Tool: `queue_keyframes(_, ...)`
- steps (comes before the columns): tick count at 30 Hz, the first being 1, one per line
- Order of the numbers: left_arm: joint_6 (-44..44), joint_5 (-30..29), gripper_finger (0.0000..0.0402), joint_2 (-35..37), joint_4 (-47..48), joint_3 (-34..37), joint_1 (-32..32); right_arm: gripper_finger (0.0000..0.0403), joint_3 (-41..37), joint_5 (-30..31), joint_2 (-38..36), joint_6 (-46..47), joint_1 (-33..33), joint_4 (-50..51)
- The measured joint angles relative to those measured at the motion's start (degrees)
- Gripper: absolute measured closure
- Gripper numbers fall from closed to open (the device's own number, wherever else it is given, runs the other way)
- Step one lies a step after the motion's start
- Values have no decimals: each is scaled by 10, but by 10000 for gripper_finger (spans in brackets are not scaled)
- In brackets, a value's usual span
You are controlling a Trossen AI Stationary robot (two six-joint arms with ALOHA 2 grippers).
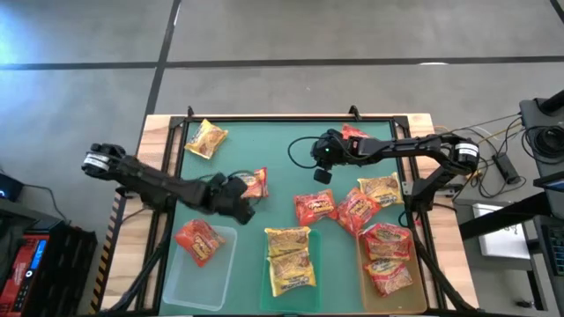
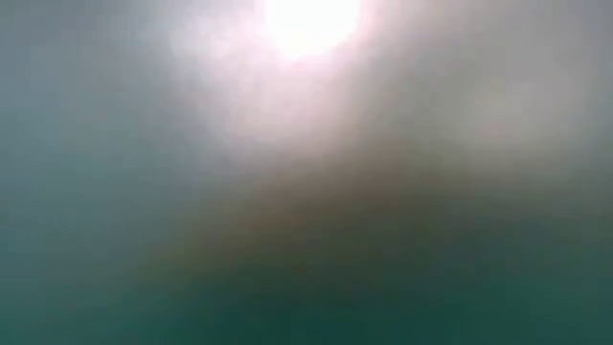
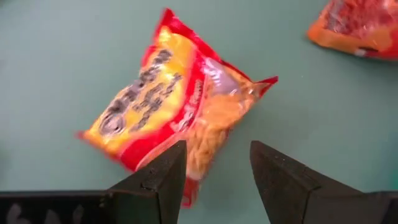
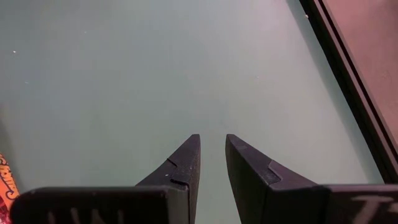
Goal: Sort Maruchan noodles
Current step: Put the red noodle pack into the orange bin
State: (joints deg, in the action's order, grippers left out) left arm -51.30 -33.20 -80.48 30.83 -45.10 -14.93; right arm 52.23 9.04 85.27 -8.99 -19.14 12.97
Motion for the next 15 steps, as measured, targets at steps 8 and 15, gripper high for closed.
queue_keyframes(8,-127,-99,239,0,45,11,-38,337,0,0,0,0,0,0)
queue_keyframes(15,-194,-96,239,0,23,47,-37,337,0,0,0,0,0,0)
